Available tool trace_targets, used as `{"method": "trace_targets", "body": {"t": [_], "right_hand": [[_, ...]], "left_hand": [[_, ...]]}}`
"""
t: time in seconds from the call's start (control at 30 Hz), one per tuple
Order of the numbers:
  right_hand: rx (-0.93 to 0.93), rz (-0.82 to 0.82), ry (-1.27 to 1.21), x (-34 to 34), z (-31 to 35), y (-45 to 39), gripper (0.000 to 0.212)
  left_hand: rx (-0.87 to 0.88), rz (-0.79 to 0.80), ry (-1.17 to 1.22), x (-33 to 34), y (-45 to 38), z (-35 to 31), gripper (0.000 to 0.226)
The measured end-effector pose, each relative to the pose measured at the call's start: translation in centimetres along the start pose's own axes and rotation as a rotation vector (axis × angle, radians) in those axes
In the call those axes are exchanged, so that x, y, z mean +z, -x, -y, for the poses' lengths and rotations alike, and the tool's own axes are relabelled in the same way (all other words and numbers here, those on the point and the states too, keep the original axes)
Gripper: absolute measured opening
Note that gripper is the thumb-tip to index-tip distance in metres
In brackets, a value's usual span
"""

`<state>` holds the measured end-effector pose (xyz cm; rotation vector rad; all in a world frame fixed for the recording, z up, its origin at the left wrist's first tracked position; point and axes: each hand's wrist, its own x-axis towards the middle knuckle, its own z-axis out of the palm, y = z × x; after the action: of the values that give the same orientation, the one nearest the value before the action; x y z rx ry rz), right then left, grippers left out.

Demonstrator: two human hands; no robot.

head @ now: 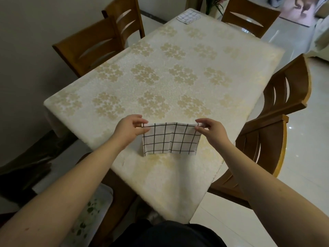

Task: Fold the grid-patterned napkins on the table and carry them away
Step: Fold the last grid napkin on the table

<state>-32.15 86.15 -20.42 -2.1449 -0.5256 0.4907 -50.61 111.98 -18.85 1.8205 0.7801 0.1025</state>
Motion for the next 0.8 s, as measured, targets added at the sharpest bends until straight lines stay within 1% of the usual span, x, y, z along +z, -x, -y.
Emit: {"method": "trace_targets", "body": {"t": [0.07,0.1,0.17,0.27,0.4,0.47,0.53,0.57,0.67,0.73,0.8], "right_hand": [[-0.040,-0.046,0.046,0.0,0.8,0.0,0.021],[-0.056,-0.070,0.076,0.0,1.3,-0.1,0.018],[-0.079,-0.119,0.139,-0.1,2.0,-0.2,0.015],[-0.130,-0.208,0.204,-0.1,2.6,-0.3,0.011],[-0.284,-0.304,0.250,-0.2,2.7,0.8,0.005],[-0.342,-0.318,0.277,-0.1,2.5,1.8,0.008],[-0.367,-0.306,0.306,0.3,2.0,3.1,0.011],[-0.374,-0.295,0.330,0.7,1.6,3.9,0.012],[-0.385,-0.238,0.386,2.4,-0.3,6.5,0.015],[-0.362,-0.152,0.398,4.2,-2.1,8.5,0.017],[-0.333,-0.052,0.431,5.9,-3.9,10.2,0.019]], "left_hand": [[0.128,-0.026,-0.251,-0.6,-0.1,-0.6,0.023],[0.175,-0.044,-0.338,-0.8,-0.2,-1.0,0.020],[0.249,-0.092,-0.428,-1.2,-0.5,-1.8,0.015],[0.389,-0.177,-0.445,-1.9,-0.8,-2.8,0.012],[0.633,-0.339,-0.467,-2.9,-0.7,-2.8,0.010],[0.668,-0.369,-0.429,-3.0,-0.2,-2.0,0.012],[0.623,-0.340,-0.349,-2.7,0.7,-0.5,0.014],[0.574,-0.320,-0.306,-2.5,1.2,0.5,0.014],[0.373,-0.241,-0.185,-1.2,2.8,4.1,0.015],[0.221,-0.188,-0.120,-0.2,3.5,6.8,0.017],[0.054,-0.120,-0.046,0.8,4.0,9.6,0.027]]}}
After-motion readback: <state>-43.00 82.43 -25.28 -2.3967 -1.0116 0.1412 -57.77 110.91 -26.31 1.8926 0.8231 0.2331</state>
